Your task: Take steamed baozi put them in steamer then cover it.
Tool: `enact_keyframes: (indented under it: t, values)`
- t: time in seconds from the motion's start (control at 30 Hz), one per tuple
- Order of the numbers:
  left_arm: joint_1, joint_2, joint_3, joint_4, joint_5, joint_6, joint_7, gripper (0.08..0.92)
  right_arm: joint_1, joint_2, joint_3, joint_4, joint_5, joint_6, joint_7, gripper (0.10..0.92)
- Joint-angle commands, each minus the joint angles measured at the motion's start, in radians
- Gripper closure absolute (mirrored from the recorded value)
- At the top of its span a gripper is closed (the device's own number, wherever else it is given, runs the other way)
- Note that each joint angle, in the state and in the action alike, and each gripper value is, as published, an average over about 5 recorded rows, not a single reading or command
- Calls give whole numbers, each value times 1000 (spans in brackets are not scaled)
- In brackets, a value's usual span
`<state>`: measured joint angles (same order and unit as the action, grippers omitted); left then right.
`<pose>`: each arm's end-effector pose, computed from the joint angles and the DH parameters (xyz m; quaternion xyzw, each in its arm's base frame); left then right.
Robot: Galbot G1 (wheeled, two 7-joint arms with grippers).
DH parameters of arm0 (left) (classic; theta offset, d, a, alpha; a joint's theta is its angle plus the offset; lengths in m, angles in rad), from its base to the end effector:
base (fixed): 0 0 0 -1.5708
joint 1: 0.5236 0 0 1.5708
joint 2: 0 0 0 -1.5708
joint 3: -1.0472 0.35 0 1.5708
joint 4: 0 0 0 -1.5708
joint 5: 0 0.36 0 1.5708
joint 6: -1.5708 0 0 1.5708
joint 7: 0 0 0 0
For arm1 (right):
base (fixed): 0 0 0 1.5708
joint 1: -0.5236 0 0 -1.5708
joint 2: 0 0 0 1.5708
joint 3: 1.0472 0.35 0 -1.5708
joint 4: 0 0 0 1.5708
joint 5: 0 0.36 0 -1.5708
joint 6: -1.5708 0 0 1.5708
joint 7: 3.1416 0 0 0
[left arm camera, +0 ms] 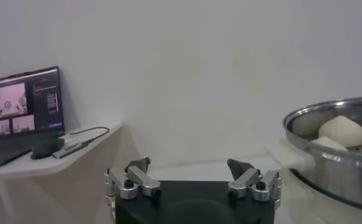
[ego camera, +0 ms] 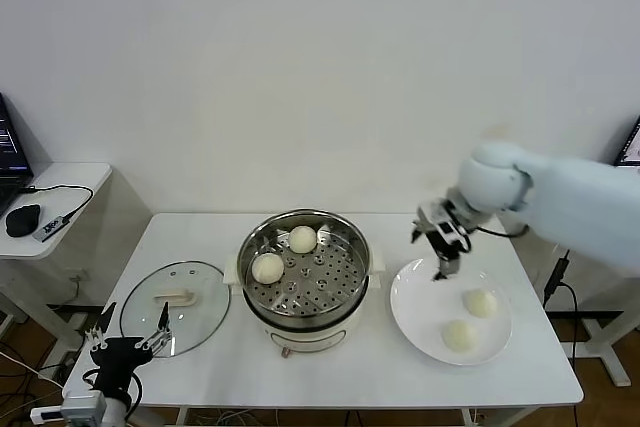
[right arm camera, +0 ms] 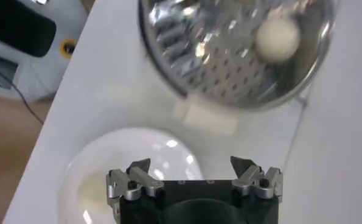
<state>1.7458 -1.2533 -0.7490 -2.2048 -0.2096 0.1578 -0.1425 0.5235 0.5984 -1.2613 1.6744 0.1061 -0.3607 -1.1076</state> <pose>0.1459 0.1043 -0.2658 0.0693 -0.9892 -0.0952 0.0868 0.4653 -0.0613 -0.0761 0.5369 -0.4828 0.6025 0.3400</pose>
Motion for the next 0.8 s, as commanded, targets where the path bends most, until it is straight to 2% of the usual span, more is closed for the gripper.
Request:
enact_keyframes:
  t: [0.03, 0.3, 0.8]
  values:
    - [-2, 1, -1, 12, 1, 0, 0, 177, -349, -167, 208, 27, -191, 36, -10, 203]
    - [-5, -2, 1, 24, 3, 0, 0, 177, -545, -152, 331, -16, -242, 39, 0, 203]
    - [-7, -7, 1, 39, 6, -1, 0, 177, -640, -140, 396, -58, -278, 49, 8, 203]
